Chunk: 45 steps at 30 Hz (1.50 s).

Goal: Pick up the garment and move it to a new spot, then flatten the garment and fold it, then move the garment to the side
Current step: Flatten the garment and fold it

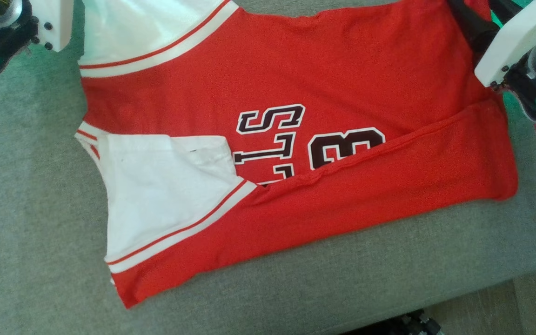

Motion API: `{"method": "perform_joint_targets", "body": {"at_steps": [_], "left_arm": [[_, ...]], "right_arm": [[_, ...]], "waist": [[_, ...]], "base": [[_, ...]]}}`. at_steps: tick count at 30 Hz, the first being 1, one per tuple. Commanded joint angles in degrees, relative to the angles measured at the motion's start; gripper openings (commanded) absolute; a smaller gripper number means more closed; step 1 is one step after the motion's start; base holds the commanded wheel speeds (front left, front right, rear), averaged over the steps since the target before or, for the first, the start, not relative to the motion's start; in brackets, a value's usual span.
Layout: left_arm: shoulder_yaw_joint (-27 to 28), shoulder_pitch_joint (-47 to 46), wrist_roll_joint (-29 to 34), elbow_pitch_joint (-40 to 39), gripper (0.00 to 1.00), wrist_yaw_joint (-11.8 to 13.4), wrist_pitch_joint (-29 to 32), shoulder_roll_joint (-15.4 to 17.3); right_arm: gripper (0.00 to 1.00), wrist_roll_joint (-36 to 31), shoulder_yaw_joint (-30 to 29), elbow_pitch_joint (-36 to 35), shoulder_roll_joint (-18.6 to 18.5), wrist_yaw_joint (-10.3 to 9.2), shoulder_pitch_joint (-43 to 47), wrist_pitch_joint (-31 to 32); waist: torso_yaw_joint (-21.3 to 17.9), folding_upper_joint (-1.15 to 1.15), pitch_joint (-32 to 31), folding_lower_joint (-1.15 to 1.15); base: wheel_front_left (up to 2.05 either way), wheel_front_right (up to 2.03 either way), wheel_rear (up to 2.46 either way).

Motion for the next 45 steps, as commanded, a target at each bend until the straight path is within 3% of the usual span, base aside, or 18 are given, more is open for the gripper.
{"method": "perform_joint_targets", "body": {"at_steps": [1,2,3,8,10,12,21,30,40,45], "left_arm": [[2.2,-3.4,0.4,-0.8,0.0,-0.1,-0.5,2.2],[2.2,-3.4,0.4,-0.7,0.0,-0.1,-0.6,2.1],[2.2,-3.4,0.3,-0.6,0.0,-0.1,-0.8,2.1],[1.8,-3.5,0.2,-0.1,0.0,-0.4,-1.6,2.0],[1.7,-3.6,0.3,0.1,0.0,-0.4,-2.1,2.0],[1.7,-3.8,0.4,0.1,0.0,-0.5,-2.8,2.0],[2.7,-6.0,1.5,-0.3,0.0,-1.0,-12.0,1.9],[4.1,-6.6,-0.5,-1.8,0.0,-1.3,-23.0,1.9],[1.4,4.0,-4.2,-14.1,0.0,-1.3,-28.6,8.2],[0.7,11.5,-4.7,-21.3,0.0,1.0,-29.8,12.0]], "right_arm": [[0.67,0.7,0.4,-0.7,-1.6,0.39,-0.4,-0.5],[0.64,1.0,0.7,-0.3,-1.8,0.39,-0.6,-0.6],[0.47,1.3,1.0,0.1,-1.9,0.39,-0.9,-0.7],[0.4,1.9,2.1,1.9,-2.4,0.39,-2.3,-1.6],[0.27,2.2,2.4,2.5,-2.6,0.39,-2.9,-2.0],[0.0,2.4,2.7,3.0,-2.7,0.39,-3.4,-2.4],[0.0,5.8,1.8,3.3,-3.3,0.39,-5.7,-6.0],[0.0,12.9,-0.9,-1.3,-7.4,0.39,-4.1,-9.0],[0.0,17.6,-1.9,-6.7,-14.1,0.39,5.8,-10.8],[0.0,18.4,-2.3,-9.0,-16.3,0.39,11.0,-12.2]], "waist": [[0.2,0.0,-0.1,-0.01],[0.4,0.0,-0.1,-0.01],[0.5,0.0,-0.2,-0.01],[0.9,0.0,-0.3,-0.01],[1.1,0.0,-0.3,-0.01],[1.3,0.0,-0.3,-0.01],[2.1,0.0,-0.3,-0.01],[4.2,0.0,-2.4,-0.01],[7.4,0.0,-6.3,-0.01],[8.5,0.0,-8.1,-0.01]], "base": [[0.0,0.0,0.0],[0.0,0.0,0.0],[0.0,0.0,0.0],[0.0,0.0,0.0],[0.0,0.0,0.0],[0.0,0.0,0.0],[0.0,0.0,0.0],[0.0,0.0,0.0],[0.0,0.0,0.0],[0.0,0.0,0.0]]}}
